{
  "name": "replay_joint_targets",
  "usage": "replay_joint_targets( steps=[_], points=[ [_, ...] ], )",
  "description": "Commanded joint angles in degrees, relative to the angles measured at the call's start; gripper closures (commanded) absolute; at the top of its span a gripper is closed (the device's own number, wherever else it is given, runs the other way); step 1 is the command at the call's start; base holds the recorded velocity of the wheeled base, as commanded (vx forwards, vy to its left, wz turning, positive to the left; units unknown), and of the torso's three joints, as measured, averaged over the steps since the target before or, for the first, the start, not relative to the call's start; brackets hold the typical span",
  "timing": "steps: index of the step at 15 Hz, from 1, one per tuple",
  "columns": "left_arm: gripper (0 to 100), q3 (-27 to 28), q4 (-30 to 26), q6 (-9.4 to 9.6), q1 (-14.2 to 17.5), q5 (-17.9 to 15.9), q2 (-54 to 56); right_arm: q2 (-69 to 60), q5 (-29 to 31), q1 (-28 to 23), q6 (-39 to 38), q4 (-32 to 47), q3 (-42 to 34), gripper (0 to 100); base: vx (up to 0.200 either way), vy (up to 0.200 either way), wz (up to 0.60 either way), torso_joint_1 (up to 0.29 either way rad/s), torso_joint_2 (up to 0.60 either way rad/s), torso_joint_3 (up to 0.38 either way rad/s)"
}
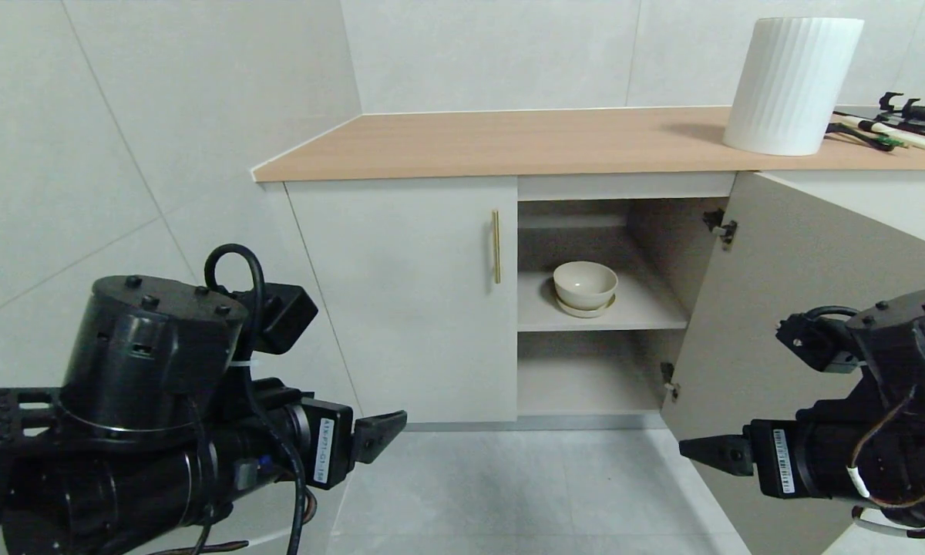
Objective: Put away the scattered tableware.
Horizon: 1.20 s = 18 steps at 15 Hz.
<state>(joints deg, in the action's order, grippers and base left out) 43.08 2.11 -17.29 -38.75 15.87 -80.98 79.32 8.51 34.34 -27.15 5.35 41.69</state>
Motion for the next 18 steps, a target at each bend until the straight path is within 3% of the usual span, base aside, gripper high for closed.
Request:
replay_joint_targets(
  steps=[1, 10, 18],
  points=[
    [0, 0.0, 0.1, -0.03, 0.0, 0.0, -0.1, 0.2, 0.0, 0.0, 0.0, 0.0, 0.0, 0, 0.000, 0.000, 0.00, 0.000, 0.00, 0.000],
    [0, 0.0, 0.1, -0.03, 0.0, 0.2, -0.1, -1.9, 0.1, -0.1, 1.5, 5.2, 0.7, 0, 0.000, 0.000, 0.00, 0.000, 0.00, 0.000],
    [0, 0.0, 0.0, -0.03, 0.0, 0.7, 0.2, -6.5, 0.1, -0.1, 4.6, 17.9, 3.9, 0, 0.000, -0.200, 0.00, 0.003, 0.00, 0.000]
  ],
)
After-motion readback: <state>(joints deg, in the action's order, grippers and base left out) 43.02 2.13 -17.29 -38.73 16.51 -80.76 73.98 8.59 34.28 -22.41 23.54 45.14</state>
